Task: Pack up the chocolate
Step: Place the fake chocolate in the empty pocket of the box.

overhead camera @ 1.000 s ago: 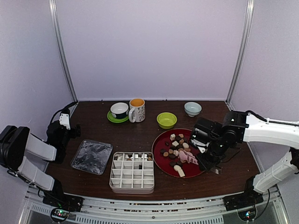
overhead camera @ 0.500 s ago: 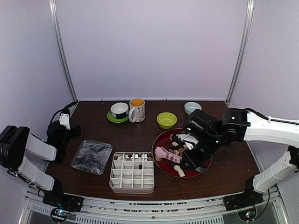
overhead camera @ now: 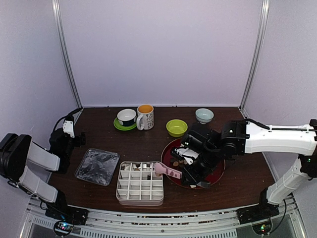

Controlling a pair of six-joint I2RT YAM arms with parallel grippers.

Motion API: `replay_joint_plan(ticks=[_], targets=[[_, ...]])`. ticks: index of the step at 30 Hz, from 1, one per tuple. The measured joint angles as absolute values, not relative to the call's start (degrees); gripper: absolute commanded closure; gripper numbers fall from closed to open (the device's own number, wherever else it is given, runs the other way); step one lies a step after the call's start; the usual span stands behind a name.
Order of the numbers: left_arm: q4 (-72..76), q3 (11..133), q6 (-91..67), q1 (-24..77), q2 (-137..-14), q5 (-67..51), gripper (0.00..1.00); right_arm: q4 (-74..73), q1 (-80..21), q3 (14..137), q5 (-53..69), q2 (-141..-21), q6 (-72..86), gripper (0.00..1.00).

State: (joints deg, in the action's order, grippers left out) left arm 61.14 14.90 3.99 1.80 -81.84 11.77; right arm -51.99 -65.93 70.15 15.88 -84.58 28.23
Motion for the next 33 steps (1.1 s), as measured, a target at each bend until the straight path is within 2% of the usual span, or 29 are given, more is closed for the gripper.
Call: replay_joint_plan(ticks=[5, 8, 23, 33], targets=[[61.1, 14.9, 4.0, 1.8, -81.8, 11.8, 0.02, -51.9, -65.9, 71.0, 15.7, -86.4, 27.8, 0.72], [61.1, 14.9, 4.0, 1.8, -81.8, 11.8, 0.02, -52.0, -65.9, 71.1, 15.4, -86.5, 27.5, 0.7], [61.1, 14.9, 4.0, 1.8, -81.8, 11.8, 0.02, -53.3, -65.9, 72.2, 12.0, -85.8, 27.3, 0.73], [61.1, 14.9, 4.0, 1.8, -81.8, 11.8, 0.02, -57.1, -64.5, 67.5, 6.1, -77.5, 30.6, 0.72]])
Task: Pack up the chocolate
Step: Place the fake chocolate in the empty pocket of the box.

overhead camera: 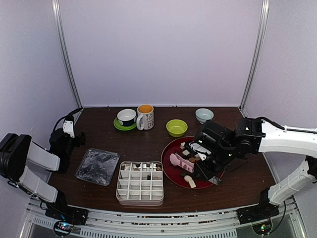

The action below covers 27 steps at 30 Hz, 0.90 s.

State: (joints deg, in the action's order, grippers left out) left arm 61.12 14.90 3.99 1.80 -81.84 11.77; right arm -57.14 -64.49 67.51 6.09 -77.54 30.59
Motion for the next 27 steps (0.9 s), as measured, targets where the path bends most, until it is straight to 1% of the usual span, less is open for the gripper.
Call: replay_joint_plan(ticks=[7, 12, 13, 15, 16, 19, 27], targets=[[61.1, 14.9, 4.0, 1.8, -81.8, 11.8, 0.02, -60.8, -60.6, 61.2, 3.5, -70.6, 33.6, 0.71], [61.1, 14.9, 4.0, 1.8, -81.8, 11.8, 0.02, -62.8, -58.7, 56.6, 3.5, -68.5, 35.7, 0.72], [61.1, 14.9, 4.0, 1.8, -81.8, 11.8, 0.02, -63.5, -58.6, 56.1, 3.5, -68.5, 36.0, 0.71], [61.1, 14.9, 4.0, 1.8, -81.8, 11.8, 0.02, -64.6, -58.4, 55.8, 3.5, -68.5, 36.5, 0.67], [61.1, 14.9, 4.0, 1.8, -81.8, 11.8, 0.02, -64.9, -58.4, 55.8, 3.5, -68.3, 36.8, 0.66], [61.1, 14.9, 4.0, 1.8, -81.8, 11.8, 0.02, -65.0, -58.1, 55.2, 3.5, -67.1, 37.7, 0.68], [61.1, 14.9, 4.0, 1.8, -81.8, 11.8, 0.02, -65.8, -55.5, 51.8, 3.4, -64.6, 38.9, 0.67]])
